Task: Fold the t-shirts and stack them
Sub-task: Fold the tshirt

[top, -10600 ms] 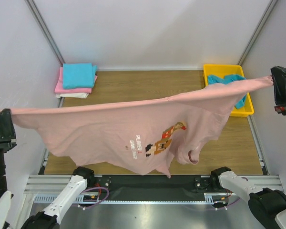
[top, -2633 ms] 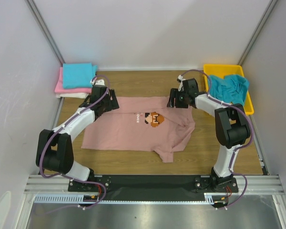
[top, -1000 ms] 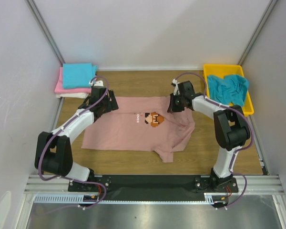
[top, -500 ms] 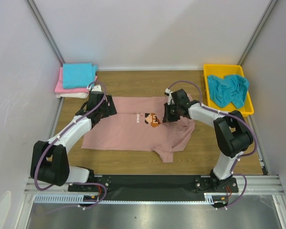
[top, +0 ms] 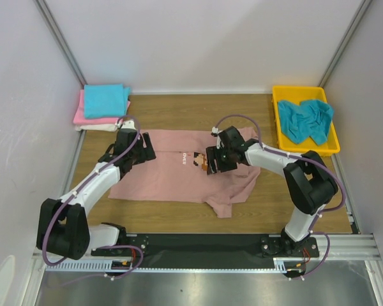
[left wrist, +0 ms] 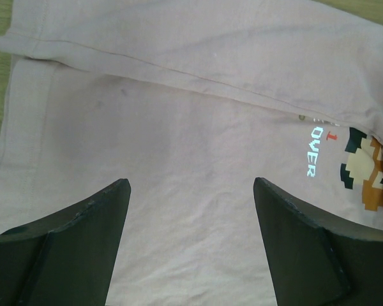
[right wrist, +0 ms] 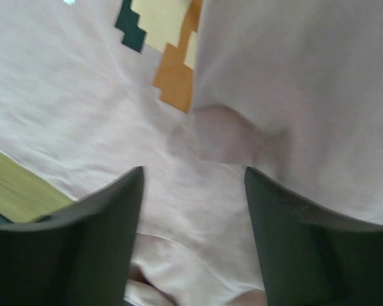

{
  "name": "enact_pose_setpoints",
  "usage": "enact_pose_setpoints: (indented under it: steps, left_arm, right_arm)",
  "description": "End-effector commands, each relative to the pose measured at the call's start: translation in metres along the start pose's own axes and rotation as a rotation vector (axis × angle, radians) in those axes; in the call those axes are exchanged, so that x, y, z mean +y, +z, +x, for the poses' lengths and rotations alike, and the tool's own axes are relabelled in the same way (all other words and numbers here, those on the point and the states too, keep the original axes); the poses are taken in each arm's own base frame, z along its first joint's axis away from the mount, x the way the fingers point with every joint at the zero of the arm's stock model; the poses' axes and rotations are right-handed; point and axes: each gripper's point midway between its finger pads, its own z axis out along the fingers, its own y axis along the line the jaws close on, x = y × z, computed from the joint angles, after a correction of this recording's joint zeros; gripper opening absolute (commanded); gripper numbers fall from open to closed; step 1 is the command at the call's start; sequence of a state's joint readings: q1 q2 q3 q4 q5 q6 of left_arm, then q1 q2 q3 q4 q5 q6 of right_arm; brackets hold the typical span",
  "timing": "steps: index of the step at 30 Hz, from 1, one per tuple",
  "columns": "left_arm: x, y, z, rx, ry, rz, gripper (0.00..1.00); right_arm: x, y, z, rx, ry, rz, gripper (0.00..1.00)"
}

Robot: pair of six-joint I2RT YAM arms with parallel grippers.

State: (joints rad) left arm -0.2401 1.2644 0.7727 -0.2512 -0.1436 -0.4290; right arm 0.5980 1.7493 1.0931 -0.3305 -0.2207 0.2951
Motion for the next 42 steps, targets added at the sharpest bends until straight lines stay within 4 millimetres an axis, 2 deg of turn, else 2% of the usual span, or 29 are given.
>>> enact_pose_setpoints:
  steps: [1, 5, 6, 9, 10, 13, 15, 16, 17, 18, 19, 20, 22, 23, 24, 25, 27, 28, 32, 37, 42]
  left_arm:
    - [-0.016, -0.009, -0.005, -0.023, -0.014, 0.077, 0.84]
    - [-0.035, -0.009, -0.005, -0.024, -0.002, 0.13, 0.84]
    - [-0.042, -0.008, -0.001, -0.012, 0.006, 0.146, 0.84]
    - [-0.064, -0.007, -0.003, -0.012, -0.008, 0.201, 0.84]
    - [-0.07, -0.005, -0.004, -0.007, -0.014, 0.209, 0.84]
    - [-0.089, 0.002, -0.007, -0.002, -0.036, 0.243, 0.84]
    - [-0.093, 0.008, -0.013, -0.012, -0.072, 0.229, 0.84]
    - [-0.097, 0.01, -0.025, -0.032, -0.086, 0.223, 0.84]
    - [-0.093, 0.019, -0.024, -0.02, -0.088, 0.182, 0.84]
    - [-0.094, 0.023, -0.029, -0.023, -0.085, 0.171, 0.84]
    - [-0.101, 0.023, -0.044, -0.046, -0.085, 0.176, 0.84]
    - [-0.1, 0.033, -0.04, -0.022, -0.073, 0.151, 0.84]
    - [-0.105, 0.039, -0.057, -0.043, -0.078, 0.143, 0.84]
    - [-0.101, 0.051, -0.054, -0.023, -0.088, 0.12, 0.84]
    - [-0.102, 0.054, -0.056, -0.016, -0.1, 0.127, 0.84]
    - [-0.103, 0.059, -0.062, -0.015, -0.117, 0.128, 0.84]
    - [-0.096, 0.076, -0.058, 0.027, -0.162, 0.116, 0.83]
    - [-0.096, 0.081, -0.062, 0.026, -0.173, 0.116, 0.83]
    - [-0.084, 0.104, -0.067, 0.034, -0.21, 0.097, 0.82]
    - [-0.076, 0.123, -0.072, 0.032, -0.229, 0.075, 0.82]
    - [-0.057, 0.14, -0.069, 0.052, -0.288, 0.038, 0.81]
  right_arm:
    - [0.003, -0.024, -0.004, -0.015, 0.01, 0.012, 0.73]
    - [-0.001, -0.058, -0.021, -0.053, 0.058, 0.028, 0.82]
    - [-0.012, -0.068, -0.035, -0.094, 0.105, 0.053, 0.84]
    - [-0.031, -0.092, -0.063, -0.182, 0.196, 0.083, 0.86]
    - [-0.051, -0.098, -0.073, -0.22, 0.247, 0.108, 0.86]
    - [-0.085, -0.107, -0.105, -0.348, 0.314, 0.176, 0.83]
    - [-0.113, -0.106, -0.129, -0.436, 0.352, 0.23, 0.78]
    - [-0.12, -0.107, -0.141, -0.467, 0.369, 0.24, 0.75]
    - [-0.126, -0.109, -0.156, -0.516, 0.364, 0.241, 0.74]
    - [-0.14, -0.095, -0.158, -0.503, 0.376, 0.279, 0.71]
    - [-0.147, -0.092, -0.163, -0.504, 0.374, 0.311, 0.7]
    - [-0.151, -0.096, -0.179, -0.528, 0.366, 0.332, 0.69]
    - [-0.172, -0.08, -0.18, -0.496, 0.37, 0.41, 0.69]
    - [-0.179, -0.079, -0.187, -0.5, 0.361, 0.427, 0.69]
    - [-0.187, -0.077, -0.19, -0.5, 0.368, 0.452, 0.69]
    - [-0.196, -0.066, -0.186, -0.474, 0.377, 0.463, 0.68]
    - [-0.209, -0.064, -0.191, -0.475, 0.403, 0.463, 0.67]
    - [-0.216, -0.056, -0.188, -0.459, 0.42, 0.464, 0.65]
    - [-0.227, -0.045, -0.186, -0.446, 0.459, 0.447, 0.64]
    - [-0.225, -0.032, -0.19, -0.437, 0.455, 0.399, 0.63]
    - [-0.228, -0.021, -0.188, -0.413, 0.469, 0.385, 0.59]
